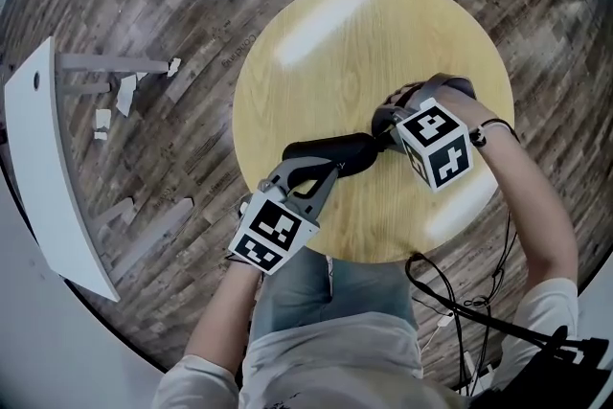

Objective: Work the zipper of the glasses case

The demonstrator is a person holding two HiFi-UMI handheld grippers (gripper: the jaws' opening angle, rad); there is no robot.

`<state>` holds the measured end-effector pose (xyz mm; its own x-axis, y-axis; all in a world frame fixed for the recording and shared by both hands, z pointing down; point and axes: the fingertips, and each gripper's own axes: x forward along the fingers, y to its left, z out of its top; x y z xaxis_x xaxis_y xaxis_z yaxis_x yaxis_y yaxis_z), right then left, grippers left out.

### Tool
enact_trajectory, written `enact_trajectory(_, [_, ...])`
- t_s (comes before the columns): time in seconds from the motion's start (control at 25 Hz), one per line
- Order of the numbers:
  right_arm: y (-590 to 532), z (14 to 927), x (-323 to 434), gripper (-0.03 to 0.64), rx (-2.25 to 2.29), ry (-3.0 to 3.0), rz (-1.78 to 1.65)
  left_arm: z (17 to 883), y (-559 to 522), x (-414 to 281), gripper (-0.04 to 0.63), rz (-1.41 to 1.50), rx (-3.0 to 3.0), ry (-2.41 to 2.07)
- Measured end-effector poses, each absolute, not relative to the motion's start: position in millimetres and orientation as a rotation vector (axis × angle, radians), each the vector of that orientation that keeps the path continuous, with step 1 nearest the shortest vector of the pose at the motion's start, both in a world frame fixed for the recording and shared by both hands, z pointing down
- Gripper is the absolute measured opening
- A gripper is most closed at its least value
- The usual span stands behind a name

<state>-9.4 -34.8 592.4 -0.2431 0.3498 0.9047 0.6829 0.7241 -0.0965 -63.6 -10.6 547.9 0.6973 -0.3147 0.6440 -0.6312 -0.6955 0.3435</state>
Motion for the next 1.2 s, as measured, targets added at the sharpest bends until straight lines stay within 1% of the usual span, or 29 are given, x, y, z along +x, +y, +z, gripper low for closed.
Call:
enact_trajectory(0.32, [-38.5, 589.5, -7.1, 0.021, -0.727, -1.885, -0.319, 546.8, -11.4, -63.1, 0.003, 0.743, 2.354, -0.716])
enact_trajectory(0.36, [-39.0, 588.4, -6.6, 0.020, -0.717, -1.894, -0.304, 546.5, -11.2, -63.3, 0.003, 0.738, 2.353, -0.715])
enact_trajectory(0.4, [-39.4, 587.1, -6.3, 0.003, -0.704, -1.907, -0.287, 545.9, -10.9, -63.6, 0.003, 0.736, 2.353, -0.714])
enact_trajectory(0.48, [-39.3, 584.9, -6.5, 0.003, -0.668, -1.941, -0.257, 544.1, -10.3, -64.0, 0.003, 0.738, 2.355, -0.714])
enact_trajectory(0.68, [-37.5, 590.2, -11.0, 0.005, -0.616, -1.997, -0.305, 543.6, -9.8, -64.2, 0.003, 0.745, 2.361, -0.709])
enact_trajectory(1.2, [-17.2, 590.4, 6.0, 0.000, -0.657, -1.825, -0.274, 553.7, -10.5, -64.6, 0.003, 0.790, 2.362, -0.805])
